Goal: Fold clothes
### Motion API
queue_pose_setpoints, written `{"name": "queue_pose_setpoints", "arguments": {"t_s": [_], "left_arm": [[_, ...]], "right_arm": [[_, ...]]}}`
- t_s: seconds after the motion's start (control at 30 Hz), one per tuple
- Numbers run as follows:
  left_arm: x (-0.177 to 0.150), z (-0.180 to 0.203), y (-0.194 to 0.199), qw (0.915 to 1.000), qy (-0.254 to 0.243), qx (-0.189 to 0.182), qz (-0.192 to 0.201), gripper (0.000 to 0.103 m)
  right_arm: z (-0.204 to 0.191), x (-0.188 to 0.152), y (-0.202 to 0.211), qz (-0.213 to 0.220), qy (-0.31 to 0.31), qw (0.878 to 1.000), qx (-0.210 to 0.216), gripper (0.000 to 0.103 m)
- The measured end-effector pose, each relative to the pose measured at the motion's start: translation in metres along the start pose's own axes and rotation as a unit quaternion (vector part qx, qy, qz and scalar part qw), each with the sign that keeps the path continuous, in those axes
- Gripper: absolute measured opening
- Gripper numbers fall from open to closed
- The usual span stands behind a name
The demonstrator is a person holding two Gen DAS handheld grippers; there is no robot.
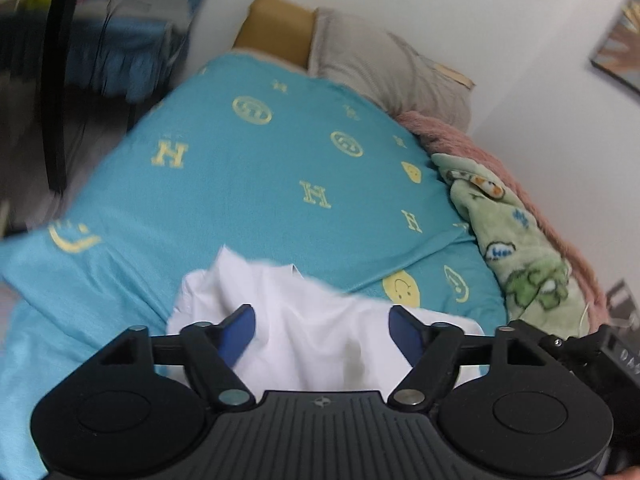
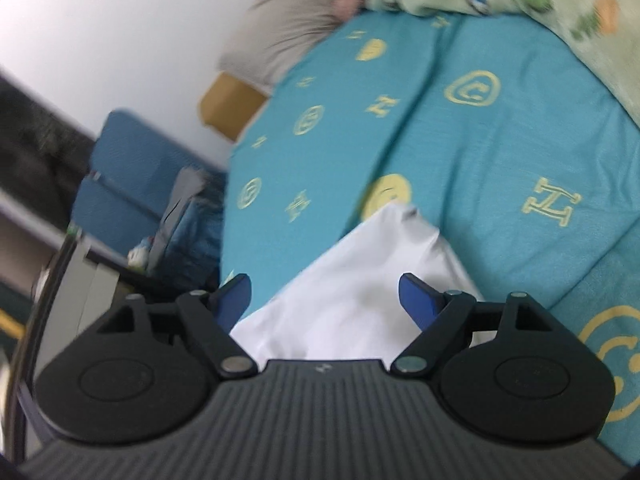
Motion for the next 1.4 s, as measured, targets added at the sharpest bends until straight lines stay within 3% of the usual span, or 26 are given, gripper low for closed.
{"name": "queue_pose_setpoints", "arguments": {"t_s": [0.13, 0.3, 0.43, 0.6, 0.73, 0.93, 1.1, 1.2, 1.4], "left_arm": [[-0.010, 0.009, 0.009, 0.9984, -0.056, 0.004, 0.007, 0.081], [-0.021, 0.012, -0.007, 0.9946, -0.098, 0.036, 0.001, 0.082], [-0.025, 0.001, -0.031, 0.9909, -0.116, 0.066, -0.013, 0.082], [-0.023, -0.016, -0.055, 0.9904, -0.108, 0.082, -0.029, 0.083], [-0.024, -0.018, -0.054, 0.9897, -0.114, 0.083, -0.026, 0.083], [-0.036, -0.009, -0.021, 0.9910, -0.112, 0.068, -0.025, 0.083], [-0.056, 0.003, 0.006, 0.9886, -0.134, 0.064, -0.025, 0.084], [-0.068, 0.006, 0.008, 0.9845, -0.151, 0.081, -0.038, 0.084], [-0.074, -0.007, 0.002, 0.9852, -0.129, 0.088, -0.070, 0.084]], "right_arm": [[-0.013, -0.010, 0.013, 0.022, 0.072, 0.997, -0.022, 0.083], [-0.009, -0.012, -0.011, 0.010, 0.130, 0.990, -0.050, 0.069], [-0.001, -0.013, -0.045, -0.011, 0.156, 0.985, -0.068, 0.055], [0.003, -0.021, -0.072, -0.028, 0.197, 0.976, -0.087, 0.055], [0.006, -0.017, -0.067, -0.023, 0.180, 0.980, -0.079, 0.055], [0.006, -0.016, -0.039, -0.007, 0.154, 0.985, -0.073, 0.055], [0.010, -0.032, -0.020, -0.038, 0.135, 0.987, -0.082, 0.055], [0.010, -0.041, -0.008, -0.051, 0.126, 0.987, -0.090, 0.055], [0.006, -0.041, 0.048, -0.021, 0.028, 0.999, -0.025, 0.057]]}}
Point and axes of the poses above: each gripper's, at about its wrist camera, not at the fingertips, and y roughly against the way its jaws point, z to its right, x to its top, the point moved 2 cm from there along -y, roughly the way its jaws point, and after that the axes turned 5 degrees about y, right-handed, at the moved point
